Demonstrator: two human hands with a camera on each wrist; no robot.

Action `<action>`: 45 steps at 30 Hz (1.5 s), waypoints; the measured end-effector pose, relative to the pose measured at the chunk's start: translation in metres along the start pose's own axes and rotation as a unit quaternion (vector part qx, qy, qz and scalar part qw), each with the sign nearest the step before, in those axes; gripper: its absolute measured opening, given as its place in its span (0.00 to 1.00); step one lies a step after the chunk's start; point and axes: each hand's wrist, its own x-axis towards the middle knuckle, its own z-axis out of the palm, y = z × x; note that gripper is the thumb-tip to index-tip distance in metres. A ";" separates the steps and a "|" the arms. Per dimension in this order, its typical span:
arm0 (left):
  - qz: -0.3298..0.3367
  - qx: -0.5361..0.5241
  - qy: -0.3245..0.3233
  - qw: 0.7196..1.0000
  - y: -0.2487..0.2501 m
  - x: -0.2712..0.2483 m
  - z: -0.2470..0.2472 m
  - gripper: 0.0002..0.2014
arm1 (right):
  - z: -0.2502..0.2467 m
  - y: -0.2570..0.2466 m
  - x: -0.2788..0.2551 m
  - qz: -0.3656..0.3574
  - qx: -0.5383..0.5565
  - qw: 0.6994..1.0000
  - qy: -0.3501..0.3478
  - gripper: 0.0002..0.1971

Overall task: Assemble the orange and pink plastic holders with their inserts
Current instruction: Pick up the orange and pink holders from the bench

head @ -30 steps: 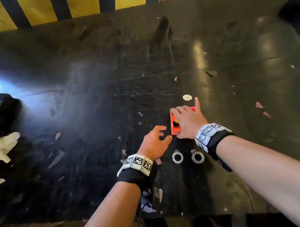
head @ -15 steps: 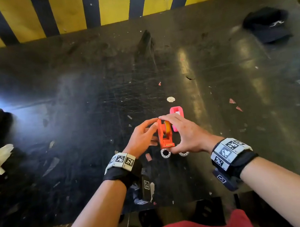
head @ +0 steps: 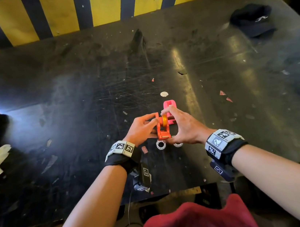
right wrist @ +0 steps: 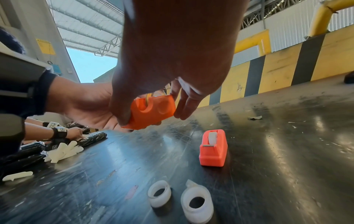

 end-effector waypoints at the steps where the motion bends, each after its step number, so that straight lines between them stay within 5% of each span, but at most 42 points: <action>1: -0.001 0.003 -0.001 1.000 -0.001 0.000 0.001 0.22 | 0.001 0.002 -0.001 0.001 0.001 1.000 -0.002 0.41; 9: 0.012 0.044 0.066 0.997 -0.014 0.005 -0.012 0.20 | -0.002 0.017 -0.004 0.023 -0.007 1.000 0.019 0.41; 15: -0.117 0.335 0.185 0.917 -0.070 0.008 -0.036 0.30 | -0.005 0.028 -0.008 0.033 -0.024 0.999 0.013 0.43; 19: -0.161 0.387 0.182 0.889 -0.101 0.013 -0.043 0.28 | 0.003 0.031 -0.005 0.028 -0.012 0.999 0.015 0.43; 25: -0.132 0.426 0.205 0.871 -0.098 0.011 -0.033 0.29 | 0.013 0.028 -0.002 0.024 0.003 1.000 0.018 0.44; 28: -0.016 0.360 0.194 0.912 -0.071 0.015 -0.026 0.28 | 0.012 0.026 0.002 0.019 0.003 1.000 0.014 0.45; 31: 0.039 0.207 0.043 0.977 -0.033 0.022 -0.015 0.29 | 0.010 0.021 0.006 0.017 -0.001 1.000 0.015 0.44; 33: 0.057 0.167 -0.003 0.984 -0.016 0.023 -0.010 0.34 | 0.008 0.016 0.009 0.015 0.002 1.000 0.016 0.44; 41: 0.081 0.133 0.020 0.988 -0.023 0.029 -0.006 0.21 | 0.013 0.013 0.007 0.019 0.002 1.000 0.003 0.46; 45: 0.066 0.147 0.115 0.980 -0.035 0.022 -0.015 0.14 | 0.010 0.026 0.003 0.029 -0.013 0.999 0.024 0.48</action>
